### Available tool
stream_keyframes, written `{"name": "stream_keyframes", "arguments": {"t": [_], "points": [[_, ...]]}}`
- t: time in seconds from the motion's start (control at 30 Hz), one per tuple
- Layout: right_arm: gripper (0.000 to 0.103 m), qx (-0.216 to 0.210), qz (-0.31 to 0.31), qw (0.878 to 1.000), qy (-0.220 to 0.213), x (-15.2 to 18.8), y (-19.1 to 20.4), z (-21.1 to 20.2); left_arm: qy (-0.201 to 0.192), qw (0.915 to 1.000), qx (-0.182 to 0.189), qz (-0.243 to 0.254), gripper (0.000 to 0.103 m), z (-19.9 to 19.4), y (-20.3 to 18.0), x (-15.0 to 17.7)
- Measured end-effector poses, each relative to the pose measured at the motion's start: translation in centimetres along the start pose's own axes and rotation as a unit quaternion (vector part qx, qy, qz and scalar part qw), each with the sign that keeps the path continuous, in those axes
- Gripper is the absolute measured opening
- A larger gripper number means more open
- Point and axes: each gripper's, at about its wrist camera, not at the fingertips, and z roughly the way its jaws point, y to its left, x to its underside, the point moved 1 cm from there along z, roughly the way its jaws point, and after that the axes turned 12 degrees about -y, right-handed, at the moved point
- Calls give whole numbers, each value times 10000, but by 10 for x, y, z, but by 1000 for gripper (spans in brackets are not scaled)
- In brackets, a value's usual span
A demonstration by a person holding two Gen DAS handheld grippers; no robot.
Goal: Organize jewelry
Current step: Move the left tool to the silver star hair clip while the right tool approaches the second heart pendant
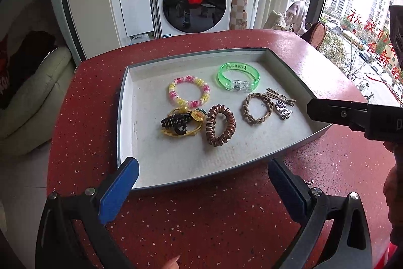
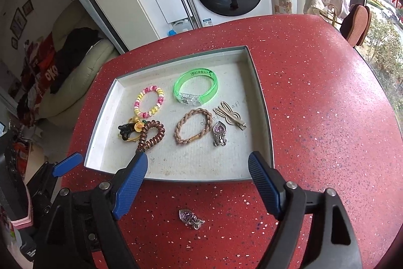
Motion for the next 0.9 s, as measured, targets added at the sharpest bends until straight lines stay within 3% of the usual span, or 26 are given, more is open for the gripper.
{"name": "stream_keyframes", "arguments": {"t": [0.17, 0.23, 0.43, 0.7, 0.9], "points": [[91, 17, -29, 10000, -86, 2, 1, -4, 15, 10000, -22, -9, 103, -3, 1, 1], [103, 53, -59, 9998, -206, 1, 1, -7, 18, 10000, -33, -4, 103, -5, 0, 2], [103, 12, -21, 9984, -562, -1, 2, -19, 45, 10000, 5, -12, 103, -11, 0, 7], [103, 30, 80, 10000, -14, 7, -2, -12, -12, 9999, -155, 40, 103, -19, 1, 13], [103, 156, 37, 9999, 21, 15, -7, -23, 42, 9993, -370, -23, 103, -28, 6, 22]]}}
